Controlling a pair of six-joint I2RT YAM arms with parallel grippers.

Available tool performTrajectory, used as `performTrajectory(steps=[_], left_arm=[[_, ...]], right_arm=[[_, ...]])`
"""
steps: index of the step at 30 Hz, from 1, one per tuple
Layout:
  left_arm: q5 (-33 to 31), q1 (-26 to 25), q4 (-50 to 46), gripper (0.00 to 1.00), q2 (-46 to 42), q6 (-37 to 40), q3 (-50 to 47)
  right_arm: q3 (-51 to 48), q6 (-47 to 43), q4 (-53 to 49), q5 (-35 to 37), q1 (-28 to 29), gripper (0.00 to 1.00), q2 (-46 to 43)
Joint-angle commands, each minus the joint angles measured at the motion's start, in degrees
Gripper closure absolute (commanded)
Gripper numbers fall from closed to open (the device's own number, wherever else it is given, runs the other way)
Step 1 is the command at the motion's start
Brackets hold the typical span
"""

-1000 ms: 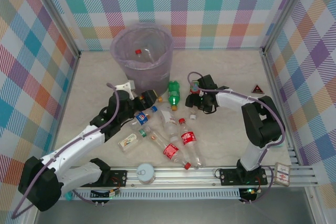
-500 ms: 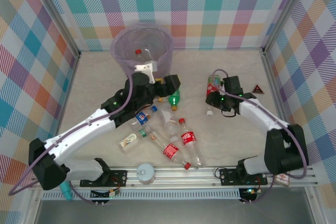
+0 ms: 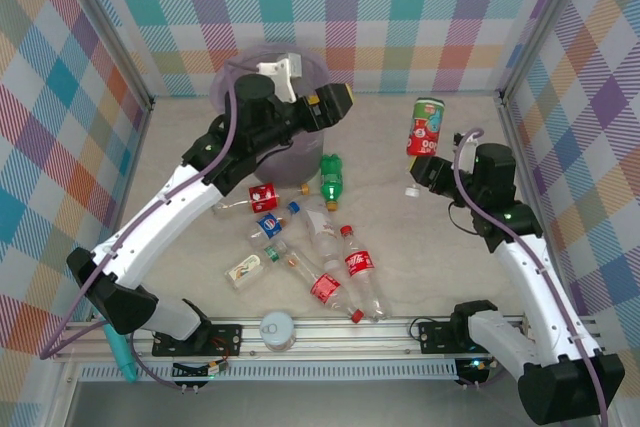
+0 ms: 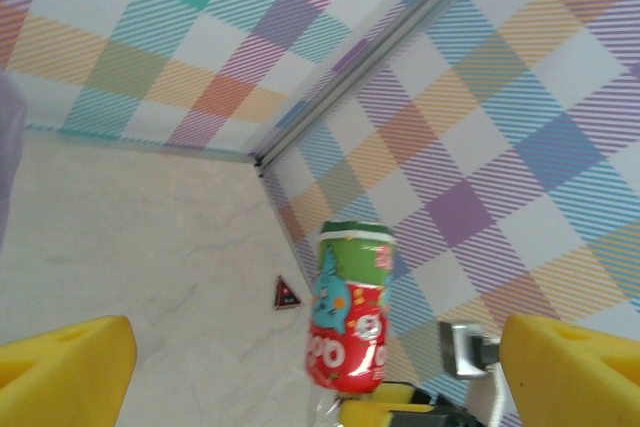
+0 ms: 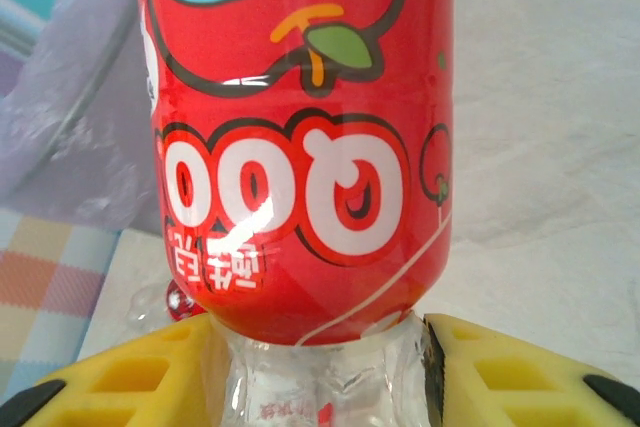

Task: Put the plastic bottles in the bin

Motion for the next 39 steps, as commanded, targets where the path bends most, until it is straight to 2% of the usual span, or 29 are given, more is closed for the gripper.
performTrajectory(steps=[1,5,9,15,21,24,39], left_arm=[[1.2,-0.7,-0.6,0.06,-0.2,3.9,0.6],[3.7,-1.5,2.1,0.05,2.3,3.6,-1.1],[7.1,-1.3,1.4,0.01,6.5,2.2,2.5],[8.8,-1.7,7.1,0.0,10.2,-1.8,2.3],[9.6,-2.6,7.5,0.01,12.3,-2.7,1.3],[9.3,-2.6,7.8,0.05,12.3,-2.8,0.8],[8.8,-2.6,9.7,0.41,14.1,-4.2,0.0]], right_arm=[[0.0,-3.9,4.5,-9.8,0.3,0.63,0.9],[-1.8,-4.0,11.1,-15.2,1.3,0.63,1.3],[-1.9,-5.2,15.0,-18.0,4.4,0.62,2.0],[-0.7,-6.0,17.2,-18.2,8.5,0.62,5.0],[-0.2,-5.7,18.7,-17.4,10.5,0.62,6.8],[0.0,-6.3,17.9,-16.5,10.6,0.62,7.3],[0.1,-6.1,17.6,-17.0,10.7,0.61,6.4]])
